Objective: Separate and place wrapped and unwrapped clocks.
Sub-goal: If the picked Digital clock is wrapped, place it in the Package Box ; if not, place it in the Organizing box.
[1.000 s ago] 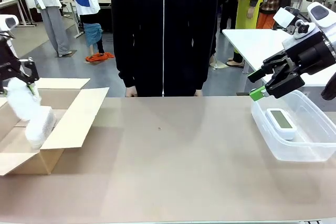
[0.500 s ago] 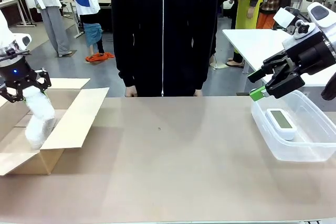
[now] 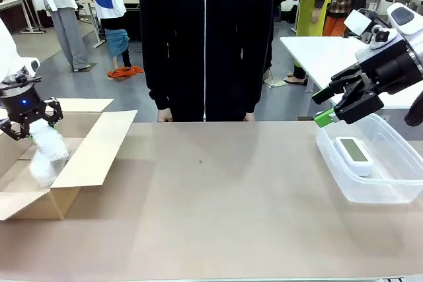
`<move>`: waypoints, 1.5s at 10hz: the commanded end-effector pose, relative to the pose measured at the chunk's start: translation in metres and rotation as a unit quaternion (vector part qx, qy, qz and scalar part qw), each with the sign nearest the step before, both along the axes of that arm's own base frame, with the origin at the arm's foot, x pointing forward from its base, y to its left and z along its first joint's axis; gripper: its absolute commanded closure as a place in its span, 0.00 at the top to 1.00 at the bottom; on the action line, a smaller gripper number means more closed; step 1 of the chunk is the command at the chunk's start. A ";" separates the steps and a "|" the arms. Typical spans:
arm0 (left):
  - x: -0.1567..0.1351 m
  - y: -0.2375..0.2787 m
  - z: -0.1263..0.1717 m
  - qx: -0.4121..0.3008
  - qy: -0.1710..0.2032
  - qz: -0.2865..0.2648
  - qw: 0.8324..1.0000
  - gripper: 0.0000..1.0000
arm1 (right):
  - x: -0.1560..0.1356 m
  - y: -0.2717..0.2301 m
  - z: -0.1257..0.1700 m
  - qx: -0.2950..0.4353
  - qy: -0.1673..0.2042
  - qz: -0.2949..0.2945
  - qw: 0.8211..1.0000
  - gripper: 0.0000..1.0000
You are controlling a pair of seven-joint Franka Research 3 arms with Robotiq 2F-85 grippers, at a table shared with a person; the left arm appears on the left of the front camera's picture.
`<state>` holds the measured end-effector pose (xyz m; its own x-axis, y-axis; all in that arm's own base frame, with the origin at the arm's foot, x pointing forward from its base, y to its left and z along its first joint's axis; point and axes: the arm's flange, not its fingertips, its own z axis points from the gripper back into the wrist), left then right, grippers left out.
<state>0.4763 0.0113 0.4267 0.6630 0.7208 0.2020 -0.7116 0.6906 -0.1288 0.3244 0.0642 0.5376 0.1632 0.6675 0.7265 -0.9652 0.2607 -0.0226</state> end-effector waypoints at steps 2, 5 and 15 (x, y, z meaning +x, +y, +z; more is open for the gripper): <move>0.005 0.012 -0.029 0.048 0.029 0.054 0.997 0.53 | 0.003 0.002 -0.001 0.017 -0.004 0.010 1.000 0.95; 0.002 0.026 -0.035 0.071 0.047 0.097 0.992 0.53 | 0.003 0.002 -0.001 0.017 -0.004 0.010 1.000 0.95; -0.008 0.016 -0.010 0.049 0.046 0.058 0.996 1.00 | 0.003 0.002 -0.001 0.017 -0.004 0.010 1.000 0.95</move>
<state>0.4766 0.0280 0.4106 0.5877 0.7718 0.2429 -0.7970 0.6039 0.0094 0.3243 0.0643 0.5376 0.1629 0.6679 0.7262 -0.9653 0.2601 -0.0226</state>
